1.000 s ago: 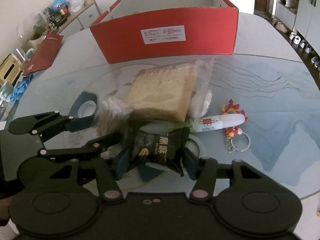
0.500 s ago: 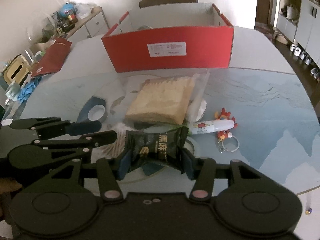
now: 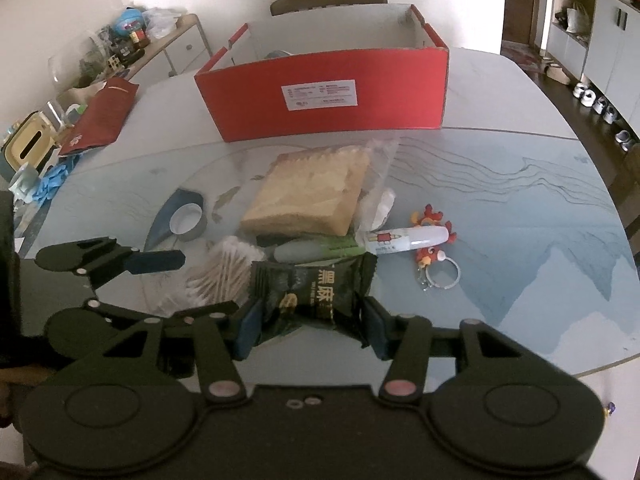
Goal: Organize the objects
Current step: 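Lift and carry the swab bag and black snack packet over the red box with both grippers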
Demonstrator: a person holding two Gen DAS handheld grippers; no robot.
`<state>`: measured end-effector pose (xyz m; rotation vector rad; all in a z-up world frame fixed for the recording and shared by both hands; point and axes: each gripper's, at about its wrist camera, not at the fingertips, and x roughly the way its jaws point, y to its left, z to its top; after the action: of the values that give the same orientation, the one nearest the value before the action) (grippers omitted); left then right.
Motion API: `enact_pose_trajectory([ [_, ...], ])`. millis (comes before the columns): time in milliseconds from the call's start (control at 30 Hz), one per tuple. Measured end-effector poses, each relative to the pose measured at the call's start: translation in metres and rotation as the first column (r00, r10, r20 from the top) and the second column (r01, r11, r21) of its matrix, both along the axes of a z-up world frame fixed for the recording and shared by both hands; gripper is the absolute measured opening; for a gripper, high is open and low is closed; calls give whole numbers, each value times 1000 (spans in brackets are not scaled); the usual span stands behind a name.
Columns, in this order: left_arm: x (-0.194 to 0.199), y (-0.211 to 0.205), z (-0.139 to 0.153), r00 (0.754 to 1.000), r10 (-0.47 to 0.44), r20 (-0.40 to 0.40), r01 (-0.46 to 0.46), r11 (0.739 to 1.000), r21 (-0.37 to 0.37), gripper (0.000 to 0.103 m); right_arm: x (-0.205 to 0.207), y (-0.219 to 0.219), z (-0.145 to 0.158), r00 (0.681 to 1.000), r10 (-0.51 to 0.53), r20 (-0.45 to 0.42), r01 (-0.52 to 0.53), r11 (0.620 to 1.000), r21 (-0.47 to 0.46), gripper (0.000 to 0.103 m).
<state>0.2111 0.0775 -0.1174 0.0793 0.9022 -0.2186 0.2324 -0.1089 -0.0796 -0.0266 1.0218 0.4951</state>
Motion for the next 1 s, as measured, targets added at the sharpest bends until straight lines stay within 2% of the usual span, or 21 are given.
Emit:
enact_pose_trajectory([
  [300,11,-3,-13,1000,-14,-26,15,999,45,74,-1,-2,0,1000,-1,2,1,1000,-6,53],
  [333,12,-4,-12,1000,-16,-26,18,999,45,71,-1,-3,0,1000,-2,2,2,1000,-7,53],
  [467,11,-5,-9,999,-29,-20,30,999,44,47,0,-6,0,1000,-9,-2,9,1000,-7,53],
  [533,10,-4,-9,999,-27,-18,28,999,40,41,0,-6,0,1000,-11,-3,11,1000,-7,53],
  [600,8,-1,-9,1000,-11,-15,12,999,32,39,0,-7,0,1000,-14,-5,14,1000,-6,53],
  [833,3,12,-7,998,61,-25,-62,997,-41,36,0,-8,1,1000,-15,-6,15,1000,-10,53],
  [1000,-3,18,9,995,103,-17,-104,987,-120,36,2,-9,5,1000,-16,0,16,1000,2,53],
])
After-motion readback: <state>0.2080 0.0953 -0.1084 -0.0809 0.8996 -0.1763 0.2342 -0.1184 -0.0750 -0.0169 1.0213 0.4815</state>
